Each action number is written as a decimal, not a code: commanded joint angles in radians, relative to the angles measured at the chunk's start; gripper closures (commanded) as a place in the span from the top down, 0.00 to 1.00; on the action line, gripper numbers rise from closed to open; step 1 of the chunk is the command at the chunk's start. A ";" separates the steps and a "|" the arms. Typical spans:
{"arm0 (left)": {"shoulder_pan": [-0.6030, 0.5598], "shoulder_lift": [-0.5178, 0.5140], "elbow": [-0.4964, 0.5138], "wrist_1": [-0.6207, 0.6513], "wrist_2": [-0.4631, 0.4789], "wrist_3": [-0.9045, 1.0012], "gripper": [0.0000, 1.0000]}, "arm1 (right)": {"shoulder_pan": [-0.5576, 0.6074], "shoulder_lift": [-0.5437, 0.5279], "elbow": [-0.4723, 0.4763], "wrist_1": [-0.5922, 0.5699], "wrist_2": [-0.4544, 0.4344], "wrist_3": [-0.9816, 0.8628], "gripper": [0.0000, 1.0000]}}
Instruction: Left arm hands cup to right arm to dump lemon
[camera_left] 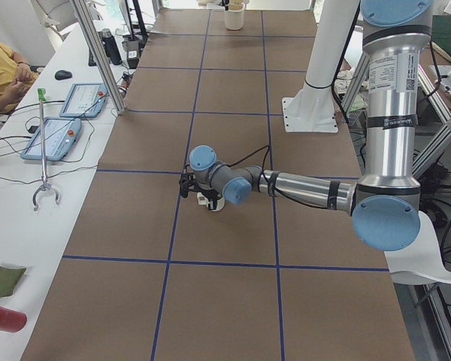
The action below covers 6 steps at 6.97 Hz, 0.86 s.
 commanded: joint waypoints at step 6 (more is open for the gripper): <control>0.125 -0.494 -0.179 0.367 0.015 -0.365 0.00 | -0.045 0.054 0.002 0.251 0.192 0.105 0.89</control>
